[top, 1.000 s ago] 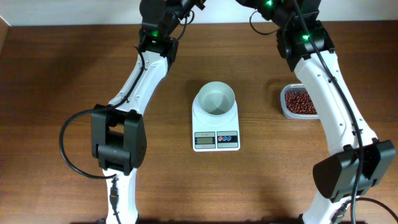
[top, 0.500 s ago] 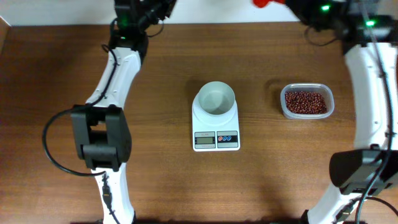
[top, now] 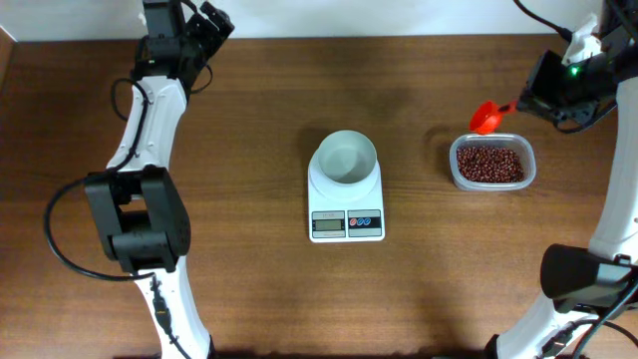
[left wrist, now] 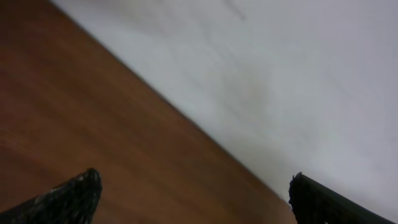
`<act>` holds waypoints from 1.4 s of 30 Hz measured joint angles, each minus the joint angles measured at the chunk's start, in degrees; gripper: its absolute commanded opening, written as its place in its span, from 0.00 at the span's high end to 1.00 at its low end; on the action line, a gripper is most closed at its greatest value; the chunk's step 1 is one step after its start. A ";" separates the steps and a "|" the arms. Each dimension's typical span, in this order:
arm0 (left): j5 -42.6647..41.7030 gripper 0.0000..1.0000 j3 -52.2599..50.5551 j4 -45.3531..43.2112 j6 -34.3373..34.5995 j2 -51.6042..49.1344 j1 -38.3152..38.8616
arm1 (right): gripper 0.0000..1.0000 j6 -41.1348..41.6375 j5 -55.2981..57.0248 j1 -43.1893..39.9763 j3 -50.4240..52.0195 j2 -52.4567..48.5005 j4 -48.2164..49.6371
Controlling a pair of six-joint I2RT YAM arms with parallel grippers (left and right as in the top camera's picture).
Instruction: Scoop item into bowl and weigh 50g on scale
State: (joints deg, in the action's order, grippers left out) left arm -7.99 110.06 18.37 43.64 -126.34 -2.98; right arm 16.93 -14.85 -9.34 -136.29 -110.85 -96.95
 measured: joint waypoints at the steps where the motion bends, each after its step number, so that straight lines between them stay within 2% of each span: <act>1: 0.96 0.01 -0.02 1.55 -0.70 0.00 0.00 | 0.96 -0.31 2.10 0.00 0.00 0.00 0.00; 6: 2.51 0.01 -0.02 2.47 -2.16 0.00 0.00 | 0.96 -0.70 8.98 0.00 0.96 0.00 0.02; 9: 2.69 0.01 -0.02 2.56 -2.29 0.00 0.00 | 0.96 -0.87 11.65 0.00 6.62 0.11 0.15; 16: 2.71 0.01 -0.02 2.54 -2.29 0.00 0.00 | 0.96 -11.04 15.06 0.00 17.84 -0.02 7.56; 23: 2.71 0.01 -0.02 3.30 -2.29 0.00 0.00 | 0.96 -19.52 15.08 0.00 23.82 -0.04 14.69; 32: 2.69 0.01 -0.02 3.54 -2.32 0.00 0.00 | 0.96 -20.83 15.06 0.00 33.53 -0.02 23.02; 39: 2.69 0.01 -0.02 3.69 -2.32 0.00 0.00 | 0.96 -21.24 15.06 0.00 38.05 0.04 25.51; 42: 2.69 0.01 -0.02 3.67 -2.32 0.00 0.02 | 0.87 -21.27 15.08 0.00 38.12 0.04 26.88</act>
State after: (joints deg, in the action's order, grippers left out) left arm -5.30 110.04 22.04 41.32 -126.34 -2.96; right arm -4.34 0.23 -9.34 -98.17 -110.80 -70.06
